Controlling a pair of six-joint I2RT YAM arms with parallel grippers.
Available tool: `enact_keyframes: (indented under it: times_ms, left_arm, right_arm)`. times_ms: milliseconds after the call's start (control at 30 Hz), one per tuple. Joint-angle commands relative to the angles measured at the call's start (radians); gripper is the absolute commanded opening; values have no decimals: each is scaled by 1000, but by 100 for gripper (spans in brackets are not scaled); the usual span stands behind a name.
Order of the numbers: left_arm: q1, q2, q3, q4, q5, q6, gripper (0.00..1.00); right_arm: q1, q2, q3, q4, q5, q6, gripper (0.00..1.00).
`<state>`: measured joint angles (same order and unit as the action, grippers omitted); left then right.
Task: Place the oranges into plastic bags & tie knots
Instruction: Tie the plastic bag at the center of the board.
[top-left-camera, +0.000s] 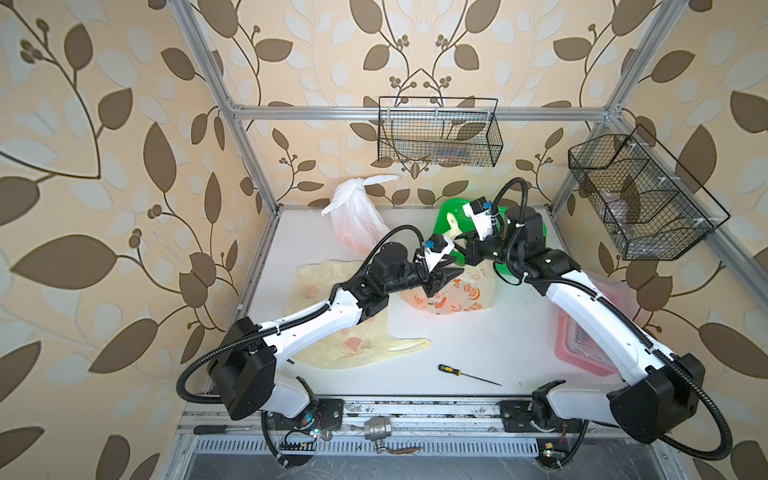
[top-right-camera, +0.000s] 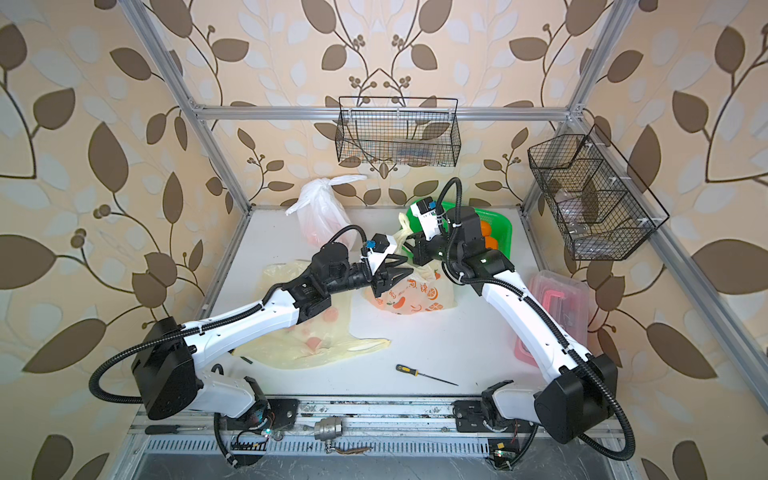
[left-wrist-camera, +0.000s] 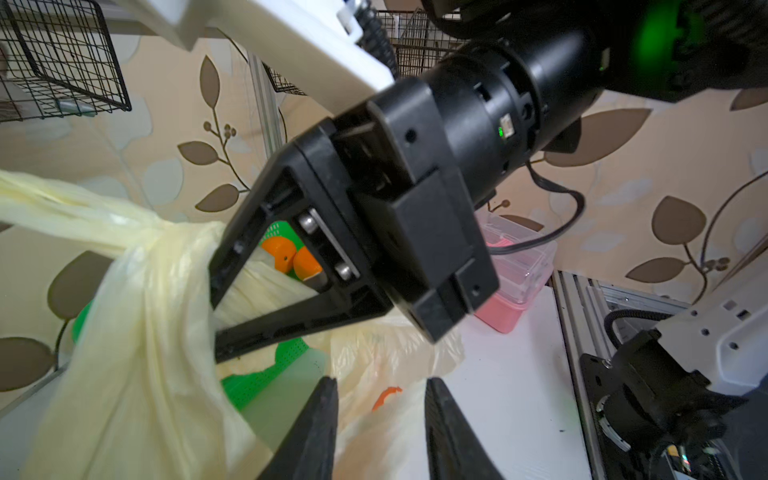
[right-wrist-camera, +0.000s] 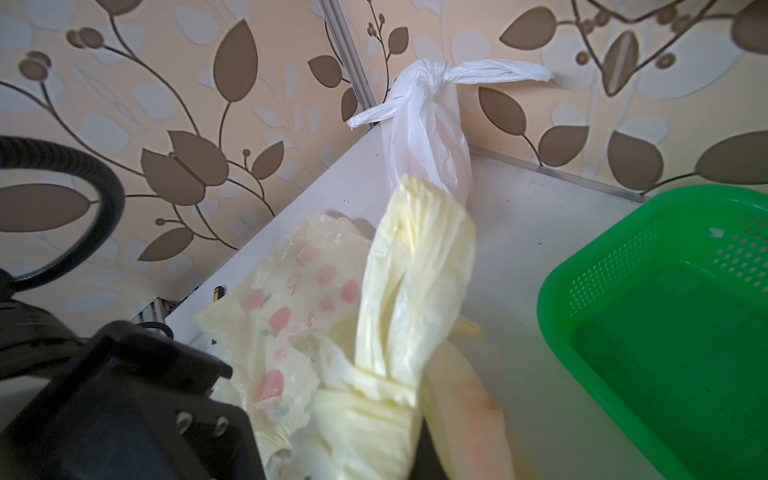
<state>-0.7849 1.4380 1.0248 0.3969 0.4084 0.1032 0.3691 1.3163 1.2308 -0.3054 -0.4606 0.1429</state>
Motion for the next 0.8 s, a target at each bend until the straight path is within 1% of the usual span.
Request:
enact_keyframes:
  times_ms: [0, 133, 267, 367, 400, 667, 767]
  left_arm:
    - [-5, 40, 36, 122, -46, 12, 43]
    - [-5, 78, 53, 99, -95, 55, 43]
    - [-4, 95, 22, 92, -167, 91, 44]
    - [-4, 108, 10, 107, -231, 93, 62]
    - [-4, 117, 16, 112, -244, 95, 67]
    - [-4, 148, 33, 137, -276, 115, 82]
    - [-4, 145, 31, 141, -259, 112, 85]
  right_arm:
    - [-2, -6, 39, -24, -61, 24, 0]
    - [-6, -17, 39, -36, -51, 34, 0]
    - [-16, -33, 42, -52, -44, 47, 0]
    - [-18, -32, 48, -92, -51, 44, 0]
    - [-18, -33, 48, -107, -60, 43, 0]
    - [-33, -73, 25, -172, -68, 30, 0]
    - [-38, -77, 20, -172, -102, 36, 0]
